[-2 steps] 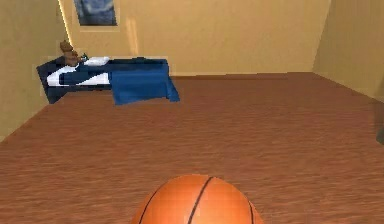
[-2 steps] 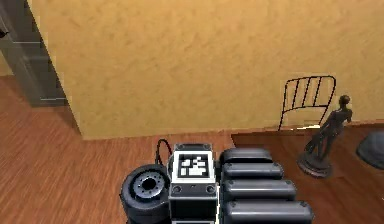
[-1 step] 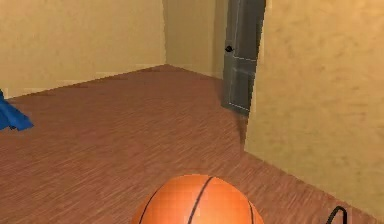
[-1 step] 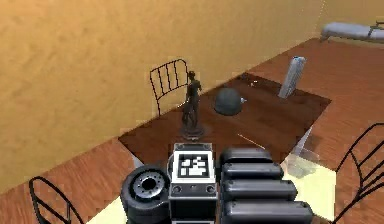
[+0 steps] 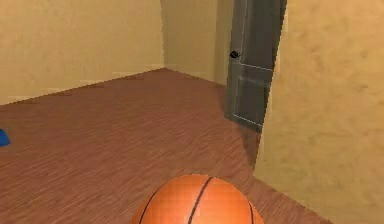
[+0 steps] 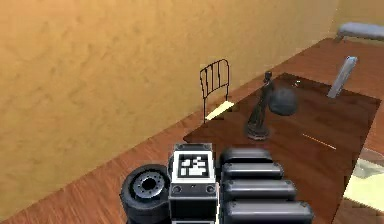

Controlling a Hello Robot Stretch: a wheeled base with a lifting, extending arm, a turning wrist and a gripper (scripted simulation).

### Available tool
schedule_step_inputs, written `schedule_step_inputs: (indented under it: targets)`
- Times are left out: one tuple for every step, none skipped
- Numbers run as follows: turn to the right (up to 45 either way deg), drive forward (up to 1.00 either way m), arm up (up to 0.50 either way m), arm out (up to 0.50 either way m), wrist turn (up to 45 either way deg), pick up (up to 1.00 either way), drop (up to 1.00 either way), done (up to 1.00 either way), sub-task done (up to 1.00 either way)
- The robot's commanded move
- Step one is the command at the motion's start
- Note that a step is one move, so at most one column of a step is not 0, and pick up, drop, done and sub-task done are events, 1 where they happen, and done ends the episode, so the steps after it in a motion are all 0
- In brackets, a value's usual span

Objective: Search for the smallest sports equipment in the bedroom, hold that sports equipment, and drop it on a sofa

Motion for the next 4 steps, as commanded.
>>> schedule_step_inputs:
  targets:
    - [0.0,1.00,0.00,0.00,0.0,0.00,0.00,0.00,0.00]
    - [3.0,0.00,0.00,0.00,0.0,0.00,0.00,0.00,0.00]
    - [0.0,1.00,0.00,0.00,0.0,0.00,0.00,0.00,0.00]
    - [0.0,0.70,0.00,0.00,0.0,0.00,0.00,0.00,0.00]
